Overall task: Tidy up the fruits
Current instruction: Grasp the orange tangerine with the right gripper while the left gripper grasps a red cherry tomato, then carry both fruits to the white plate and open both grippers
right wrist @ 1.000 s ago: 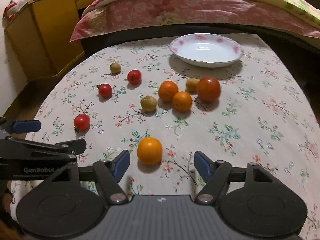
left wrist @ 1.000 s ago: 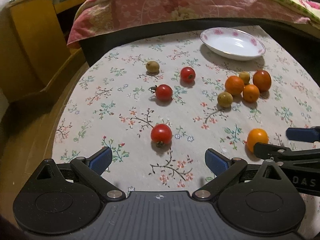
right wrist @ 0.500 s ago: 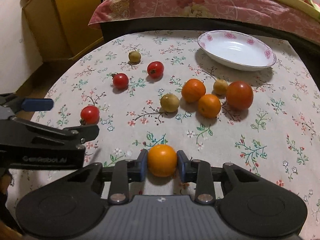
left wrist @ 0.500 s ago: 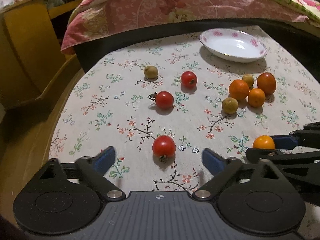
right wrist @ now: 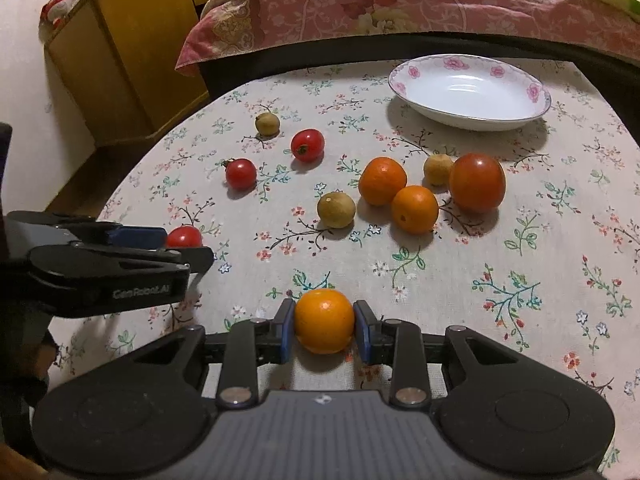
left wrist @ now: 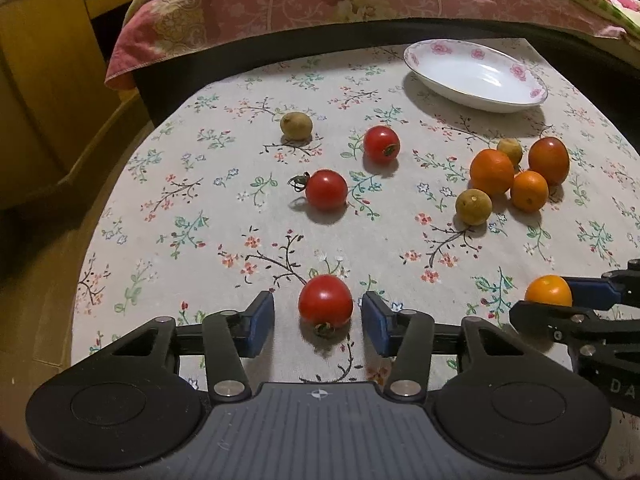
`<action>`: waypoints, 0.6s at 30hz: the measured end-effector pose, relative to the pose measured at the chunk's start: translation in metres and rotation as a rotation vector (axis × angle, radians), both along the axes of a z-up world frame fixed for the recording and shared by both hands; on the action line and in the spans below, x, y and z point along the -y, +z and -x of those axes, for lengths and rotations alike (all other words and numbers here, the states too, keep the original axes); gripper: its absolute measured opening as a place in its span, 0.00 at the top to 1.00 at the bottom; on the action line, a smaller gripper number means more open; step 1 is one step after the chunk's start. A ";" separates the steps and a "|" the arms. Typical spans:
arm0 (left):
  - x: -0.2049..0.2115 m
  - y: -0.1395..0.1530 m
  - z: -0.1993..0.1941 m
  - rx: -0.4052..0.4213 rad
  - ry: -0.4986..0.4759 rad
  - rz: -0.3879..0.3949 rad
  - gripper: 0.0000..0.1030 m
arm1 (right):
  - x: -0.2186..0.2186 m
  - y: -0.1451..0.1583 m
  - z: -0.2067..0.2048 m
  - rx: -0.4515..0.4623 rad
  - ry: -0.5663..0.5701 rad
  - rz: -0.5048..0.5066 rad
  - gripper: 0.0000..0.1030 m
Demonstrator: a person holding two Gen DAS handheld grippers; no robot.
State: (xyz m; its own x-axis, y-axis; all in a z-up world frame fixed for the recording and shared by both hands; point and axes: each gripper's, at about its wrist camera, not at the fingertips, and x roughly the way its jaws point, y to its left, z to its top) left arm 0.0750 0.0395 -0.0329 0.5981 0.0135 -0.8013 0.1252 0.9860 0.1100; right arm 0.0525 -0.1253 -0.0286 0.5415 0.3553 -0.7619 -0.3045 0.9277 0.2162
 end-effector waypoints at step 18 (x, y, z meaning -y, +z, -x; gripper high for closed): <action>0.003 0.006 0.010 -0.001 -0.059 0.012 0.66 | 0.000 0.005 0.013 0.029 -0.013 0.070 0.76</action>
State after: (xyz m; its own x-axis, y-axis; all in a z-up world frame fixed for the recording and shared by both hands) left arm 0.0645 0.0363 -0.0266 0.5965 -0.0317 -0.8020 0.1837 0.9781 0.0979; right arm 0.0392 -0.1258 -0.0236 0.5675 0.2944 -0.7689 -0.2977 0.9441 0.1418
